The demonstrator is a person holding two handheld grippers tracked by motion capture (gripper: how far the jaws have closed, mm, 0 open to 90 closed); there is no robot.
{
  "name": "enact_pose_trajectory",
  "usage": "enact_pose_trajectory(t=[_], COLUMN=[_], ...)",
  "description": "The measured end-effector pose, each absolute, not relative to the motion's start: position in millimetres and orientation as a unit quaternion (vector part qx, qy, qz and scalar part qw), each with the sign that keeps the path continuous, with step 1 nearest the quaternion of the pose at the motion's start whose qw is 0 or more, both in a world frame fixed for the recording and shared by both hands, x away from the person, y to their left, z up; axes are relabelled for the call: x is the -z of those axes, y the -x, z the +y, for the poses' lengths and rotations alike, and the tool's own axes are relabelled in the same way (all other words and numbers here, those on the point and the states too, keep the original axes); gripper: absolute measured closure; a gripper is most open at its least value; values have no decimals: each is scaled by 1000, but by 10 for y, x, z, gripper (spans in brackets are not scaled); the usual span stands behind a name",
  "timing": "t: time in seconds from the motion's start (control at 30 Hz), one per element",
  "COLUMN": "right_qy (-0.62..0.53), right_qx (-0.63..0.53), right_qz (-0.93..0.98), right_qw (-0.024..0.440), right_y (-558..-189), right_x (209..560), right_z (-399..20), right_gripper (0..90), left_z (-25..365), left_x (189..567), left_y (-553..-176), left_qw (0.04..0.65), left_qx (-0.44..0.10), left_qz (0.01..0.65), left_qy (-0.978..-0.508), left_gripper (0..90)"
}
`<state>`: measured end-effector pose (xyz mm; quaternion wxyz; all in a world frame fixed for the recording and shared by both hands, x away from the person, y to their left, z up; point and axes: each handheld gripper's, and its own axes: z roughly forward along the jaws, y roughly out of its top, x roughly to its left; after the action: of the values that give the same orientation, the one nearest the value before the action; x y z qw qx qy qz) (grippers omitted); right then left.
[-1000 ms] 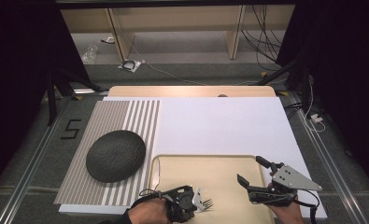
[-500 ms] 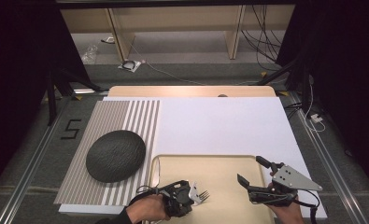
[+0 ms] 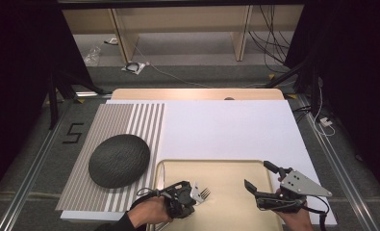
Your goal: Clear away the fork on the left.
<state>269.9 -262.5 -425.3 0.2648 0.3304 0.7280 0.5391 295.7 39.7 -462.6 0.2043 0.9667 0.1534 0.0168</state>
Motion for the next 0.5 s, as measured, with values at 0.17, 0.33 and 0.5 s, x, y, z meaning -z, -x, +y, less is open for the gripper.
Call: enact_pose_trajectory(t=[0.17, 0.33, 0.5], right_qy=[-330, -330, -330], right_qx=[-541, -541, -541], right_qz=[726, 727, 727], right_qw=[265, 265, 265], right_y=[-2701, -2701, -2701], right_x=[4256, 4255, 4255], right_z=[-2622, -2624, -2625], right_gripper=[145, 145, 145], left_z=[440, 477, 516], left_x=[4627, 4627, 4626], left_y=[-3001, -3041, -3075], left_qw=[205, 205, 205], left_qx=[-17, -20, -22], left_qz=[166, 173, 181], left_qy=[-964, -963, -962], left_gripper=[892, 892, 892])
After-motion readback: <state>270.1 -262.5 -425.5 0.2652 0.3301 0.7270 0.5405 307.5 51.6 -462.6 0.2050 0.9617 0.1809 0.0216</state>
